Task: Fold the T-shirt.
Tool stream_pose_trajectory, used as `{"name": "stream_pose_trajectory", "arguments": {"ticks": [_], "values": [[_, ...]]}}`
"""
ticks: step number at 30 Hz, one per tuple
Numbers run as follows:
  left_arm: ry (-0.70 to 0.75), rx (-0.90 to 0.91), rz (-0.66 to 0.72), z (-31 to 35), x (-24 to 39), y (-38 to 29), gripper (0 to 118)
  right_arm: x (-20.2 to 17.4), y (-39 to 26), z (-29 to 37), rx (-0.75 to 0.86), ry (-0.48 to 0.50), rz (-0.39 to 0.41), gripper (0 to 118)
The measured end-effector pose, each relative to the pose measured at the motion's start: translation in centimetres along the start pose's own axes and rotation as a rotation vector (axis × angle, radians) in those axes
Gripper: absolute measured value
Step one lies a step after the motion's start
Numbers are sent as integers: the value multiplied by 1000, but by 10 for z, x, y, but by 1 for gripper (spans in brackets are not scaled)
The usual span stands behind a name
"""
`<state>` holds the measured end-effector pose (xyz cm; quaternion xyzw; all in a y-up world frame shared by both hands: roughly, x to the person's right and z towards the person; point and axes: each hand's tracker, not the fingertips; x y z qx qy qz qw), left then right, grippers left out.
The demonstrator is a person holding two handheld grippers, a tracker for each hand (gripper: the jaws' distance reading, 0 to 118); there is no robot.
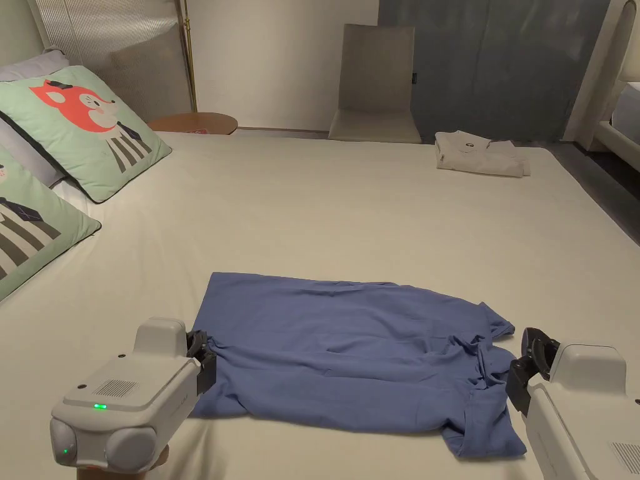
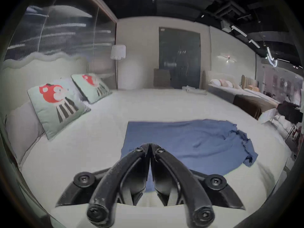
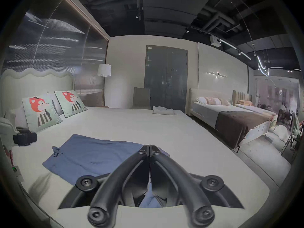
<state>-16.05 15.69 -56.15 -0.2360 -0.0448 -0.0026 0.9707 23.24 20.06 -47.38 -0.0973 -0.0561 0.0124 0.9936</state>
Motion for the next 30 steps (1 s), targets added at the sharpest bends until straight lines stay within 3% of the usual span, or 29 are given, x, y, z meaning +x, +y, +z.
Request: {"name": "stream_pose_trajectory", "arguments": {"ticks": [4,5,6,7,8,9,10,11,14,16,19,20,21,22,23,24,26,27,28,29,30], "values": [[9,-155,45,-29,-28,-7,0,1,-2,-4,-23,3,-1,1],[1,-176,67,-35,-35,-9,6,3,-4,-6,-30,6,-3,1],[-8,-207,77,-40,-41,-11,20,2,-5,-8,-37,6,-5,1],[-2,-231,111,-46,-47,-15,42,2,-6,-11,-47,7,-7,1],[3,-263,128,-53,-52,-17,74,2,-8,-13,-56,9,-8,1],[17,-309,133,-60,-56,-20,92,9,-23,-27,-66,7,-8,1],[34,-317,148,-66,-60,-24,102,9,-25,-30,-75,7,-8,1],[38,-312,144,-70,-61,-28,102,9,-27,-33,-80,8,-10,1],[57,-377,132,-85,-64,-37,101,11,-29,-38,-99,3,-12,1],[48,-400,114,-93,-61,-44,91,12,-32,-42,-113,2,-15,1],[20,-425,98,-99,-52,-53,45,12,-29,-41,-128,-5,-16,1],[13,-425,88,-100,-48,-54,42,13,-30,-42,-133,-6,-16,1],[32,-399,48,-98,-43,-54,31,14,-31,-43,-145,-10,-17,1],[36,-371,3,-95,-41,-54,11,16,-33,-44,-159,-12,-21,1],[19,-357,-35,-93,-38,-53,4,18,-35,-46,-174,-14,-27,1],[4,-344,-49,-92,-38,-51,4,21,-39,-49,-197,-22,-38,4],[15,-334,-39,-85,-36,-45,4,30,-56,-62,-284,-45,-59,29],[8,-313,-35,-82,-37,-42,4,33,-63,-67,-318,-65,-79,38],[1,-297,-26,-79,-39,-38,4,37,-71,-73,-355,-61,-98,38],[-4,-289,-21,-77,-40,-35,4,40,-78,-80,-412,-50,-113,72],[-8,-281,-14,-74,-40,-31,4,43,-86,-87,-463,-48,-135,93]]}}
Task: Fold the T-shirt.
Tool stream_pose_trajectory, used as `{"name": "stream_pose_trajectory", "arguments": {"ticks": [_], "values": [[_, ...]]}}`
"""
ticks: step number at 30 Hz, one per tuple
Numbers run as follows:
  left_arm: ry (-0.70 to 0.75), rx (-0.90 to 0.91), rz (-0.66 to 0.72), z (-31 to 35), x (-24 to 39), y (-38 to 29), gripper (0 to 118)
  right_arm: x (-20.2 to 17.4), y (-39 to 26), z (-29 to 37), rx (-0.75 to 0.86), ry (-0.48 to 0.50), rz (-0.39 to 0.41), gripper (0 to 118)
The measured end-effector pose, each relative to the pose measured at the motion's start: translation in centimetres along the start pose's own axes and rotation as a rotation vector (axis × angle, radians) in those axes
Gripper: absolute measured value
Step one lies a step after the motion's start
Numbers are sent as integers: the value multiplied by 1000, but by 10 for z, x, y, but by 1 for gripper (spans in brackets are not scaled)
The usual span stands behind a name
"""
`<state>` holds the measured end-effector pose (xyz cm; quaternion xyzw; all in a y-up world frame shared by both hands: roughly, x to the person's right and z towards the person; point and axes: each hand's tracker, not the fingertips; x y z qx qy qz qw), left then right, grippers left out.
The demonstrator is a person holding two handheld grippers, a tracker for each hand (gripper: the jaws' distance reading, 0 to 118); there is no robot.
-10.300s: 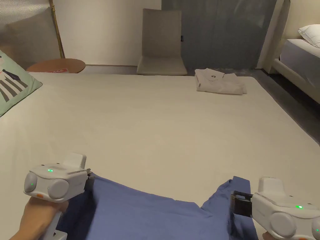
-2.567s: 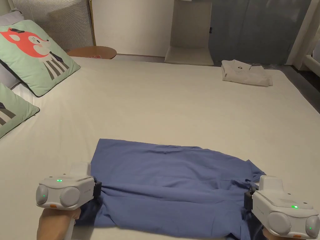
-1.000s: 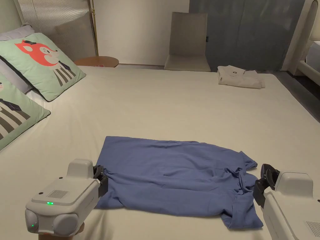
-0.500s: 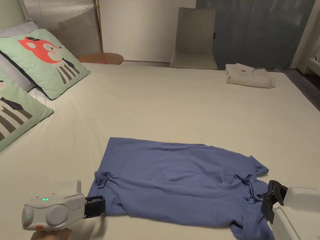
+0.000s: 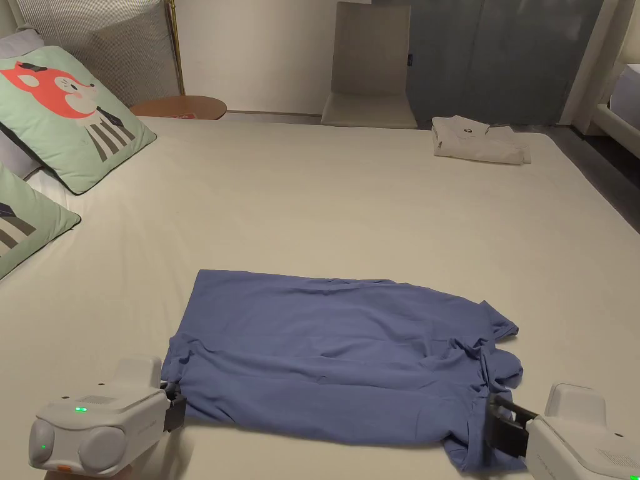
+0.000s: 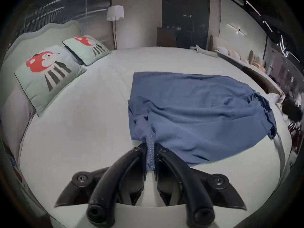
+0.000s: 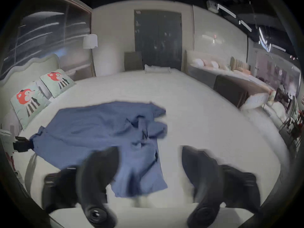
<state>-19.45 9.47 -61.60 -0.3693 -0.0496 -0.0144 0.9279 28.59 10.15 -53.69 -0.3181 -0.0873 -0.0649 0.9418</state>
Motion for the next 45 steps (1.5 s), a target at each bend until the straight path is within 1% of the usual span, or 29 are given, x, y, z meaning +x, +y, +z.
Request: {"name": "stream_pose_trajectory", "arguments": {"ticks": [1,2,5,6,7,9,12,14,21,24,27,30,33,35,37,38,39,40,41,42,43,44,45], "values": [[-9,6,4,2,-1,2,4,2,-4,-9,-42,3,-9,106],[-13,8,7,4,-1,3,4,2,-7,-15,-47,13,-17,109],[-22,12,14,4,-2,5,3,-4,-12,-28,-108,21,-3,108],[-22,11,16,4,-3,5,3,-5,-14,-34,-124,37,1,107],[-22,8,20,3,-3,4,3,-5,-17,-40,-151,57,-3,101],[-19,3,27,3,-3,2,3,-7,-20,-43,-179,81,-8,65],[-22,-6,54,3,-5,-3,3,-8,-20,-34,-142,93,7,17],[-21,-10,74,4,-9,-6,3,-4,-15,-25,-112,105,-26,16],[-38,-23,134,21,-21,-25,3,14,-12,17,-52,148,-32,16],[-55,-37,151,40,-21,-41,3,20,-22,33,-61,167,-23,16],[-66,-57,152,56,-19,-63,3,22,-39,55,-72,166,-12,16],[-53,-98,129,56,-16,-81,3,23,-56,55,-108,156,-2,16],[-27,-119,111,48,-14,-92,3,24,-76,39,-147,137,-13,16],[-18,-112,109,45,-11,-92,3,23,-82,31,-170,120,-11,16],[-1,-124,94,47,-8,-86,5,19,-79,38,-152,112,-19,16],[2,-125,86,49,-6,-84,12,17,-76,41,-149,108,-15,21],[5,-126,84,52,-5,-81,24,16,-69,45,-143,100,-5,33],[14,-125,88,55,-3,-77,41,13,-63,50,-127,93,11,48],[15,-109,99,59,-2,-73,67,11,-56,55,-97,90,16,70],[-6,-64,113,65,-1,-66,84,8,-46,62,-50,100,12,87],[-24,-9,129,73,2,-57,97,8,-35,65,-3,107,9,101],[-31,38,145,80,6,-49,106,4,-26,71,37,115,8,110],[-45,103,155,90,11,-38,106,0,-13,79,97,130,7,110]]}}
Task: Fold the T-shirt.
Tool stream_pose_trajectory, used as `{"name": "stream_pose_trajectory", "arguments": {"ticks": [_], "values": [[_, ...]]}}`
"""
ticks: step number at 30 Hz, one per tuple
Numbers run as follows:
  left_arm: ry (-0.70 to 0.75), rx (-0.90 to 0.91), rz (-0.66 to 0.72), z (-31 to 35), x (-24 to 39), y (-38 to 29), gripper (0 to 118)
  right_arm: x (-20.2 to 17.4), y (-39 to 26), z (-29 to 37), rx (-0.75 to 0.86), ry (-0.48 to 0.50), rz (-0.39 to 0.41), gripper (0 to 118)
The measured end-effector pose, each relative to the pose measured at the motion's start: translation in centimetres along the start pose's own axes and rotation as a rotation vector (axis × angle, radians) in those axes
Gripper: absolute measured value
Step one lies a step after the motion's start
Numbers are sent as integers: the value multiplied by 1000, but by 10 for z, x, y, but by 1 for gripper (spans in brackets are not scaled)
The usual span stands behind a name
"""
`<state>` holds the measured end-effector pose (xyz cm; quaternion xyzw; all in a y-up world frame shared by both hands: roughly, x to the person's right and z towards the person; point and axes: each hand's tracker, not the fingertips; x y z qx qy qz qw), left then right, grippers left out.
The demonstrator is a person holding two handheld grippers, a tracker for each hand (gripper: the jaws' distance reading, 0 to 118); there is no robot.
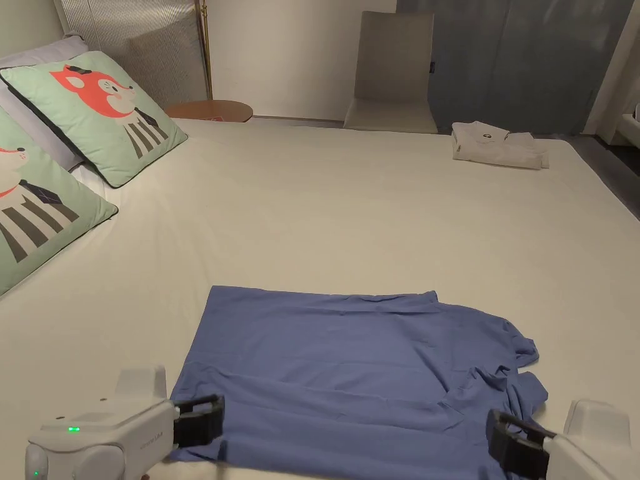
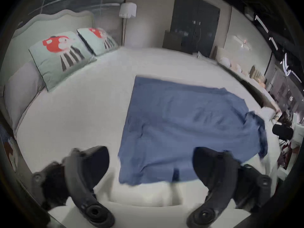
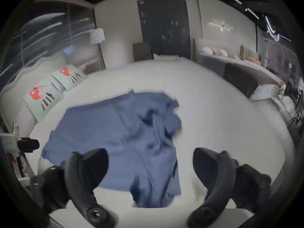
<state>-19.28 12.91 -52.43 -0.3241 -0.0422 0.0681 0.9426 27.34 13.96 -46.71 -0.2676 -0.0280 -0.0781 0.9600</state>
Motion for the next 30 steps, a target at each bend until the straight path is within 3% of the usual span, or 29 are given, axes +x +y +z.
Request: {"name": "stream_pose_trajectory", "arguments": {"ticks": [8,13,15,16,17,18,19,26,30], "values": [[-68,427,-50,49,58,69,106,-44,79,30,302,38,76,110],[-34,521,-57,53,78,79,101,-65,91,38,379,-10,154,98],[-16,541,-73,50,81,77,71,-65,88,33,388,-11,159,63],[-6,543,-80,49,84,76,45,-67,88,31,394,-19,161,41],[3,537,-90,46,86,75,0,-68,87,30,402,-28,165,10],[4,528,-94,44,86,75,0,-65,83,22,404,-29,166,1],[-16,508,-95,40,84,75,0,-64,84,19,413,-29,172,1],[-11,456,-122,18,85,88,0,-65,94,10,407,-20,172,1],[-22,321,-105,-18,74,116,0,-64,104,-6,398,-15,173,1]]}}
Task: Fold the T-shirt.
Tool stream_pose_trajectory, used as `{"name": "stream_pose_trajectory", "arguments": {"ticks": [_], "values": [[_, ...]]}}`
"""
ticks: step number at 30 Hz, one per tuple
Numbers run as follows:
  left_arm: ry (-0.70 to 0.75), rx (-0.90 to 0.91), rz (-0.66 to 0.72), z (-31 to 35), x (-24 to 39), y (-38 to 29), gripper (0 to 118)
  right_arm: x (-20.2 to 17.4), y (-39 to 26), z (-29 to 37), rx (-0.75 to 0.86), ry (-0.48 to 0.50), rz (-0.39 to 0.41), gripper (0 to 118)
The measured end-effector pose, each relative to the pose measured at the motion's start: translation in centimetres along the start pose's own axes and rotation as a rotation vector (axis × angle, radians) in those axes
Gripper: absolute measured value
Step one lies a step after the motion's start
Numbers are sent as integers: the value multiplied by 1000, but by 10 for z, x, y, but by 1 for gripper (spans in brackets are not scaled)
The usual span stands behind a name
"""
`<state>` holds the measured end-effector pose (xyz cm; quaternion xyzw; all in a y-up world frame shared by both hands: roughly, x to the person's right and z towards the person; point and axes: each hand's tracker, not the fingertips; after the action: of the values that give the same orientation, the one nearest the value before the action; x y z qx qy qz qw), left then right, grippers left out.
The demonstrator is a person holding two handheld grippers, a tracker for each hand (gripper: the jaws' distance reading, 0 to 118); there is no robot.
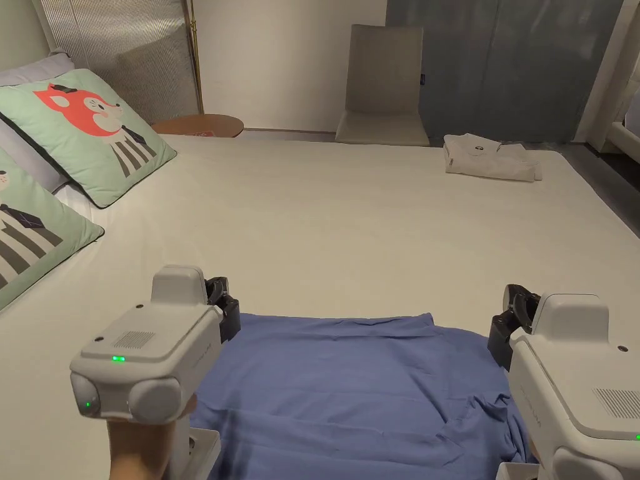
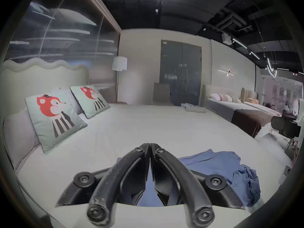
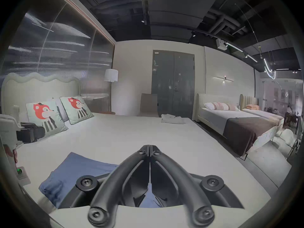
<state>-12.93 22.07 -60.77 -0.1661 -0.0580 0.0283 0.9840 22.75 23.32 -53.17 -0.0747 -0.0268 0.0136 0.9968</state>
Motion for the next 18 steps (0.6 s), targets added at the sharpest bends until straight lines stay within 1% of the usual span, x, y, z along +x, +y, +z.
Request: {"name": "stream_pose_trajectory", "arguments": {"ticks": [5,8,10,13,15,16,17,18], "values": [[-36,-170,17,-73,-27,12,0,7,-3,-35,-28,5,11,1],[-30,-265,23,-119,-46,13,0,9,-5,-53,-50,2,9,1],[-26,-337,46,-149,-57,11,0,12,-8,-69,-69,2,5,1],[5,-424,25,-188,-69,2,0,17,-18,-90,-96,-6,11,1],[-4,-495,25,-211,-78,-5,3,20,-24,-102,-117,-8,10,1],[-5,-544,23,-223,-81,-8,12,20,-24,-105,-125,-10,10,1],[8,-572,42,-231,-83,-13,43,21,-27,-110,-136,-12,8,1],[15,-605,44,-240,-85,-17,70,23,-30,-114,-145,-13,5,1]]}}
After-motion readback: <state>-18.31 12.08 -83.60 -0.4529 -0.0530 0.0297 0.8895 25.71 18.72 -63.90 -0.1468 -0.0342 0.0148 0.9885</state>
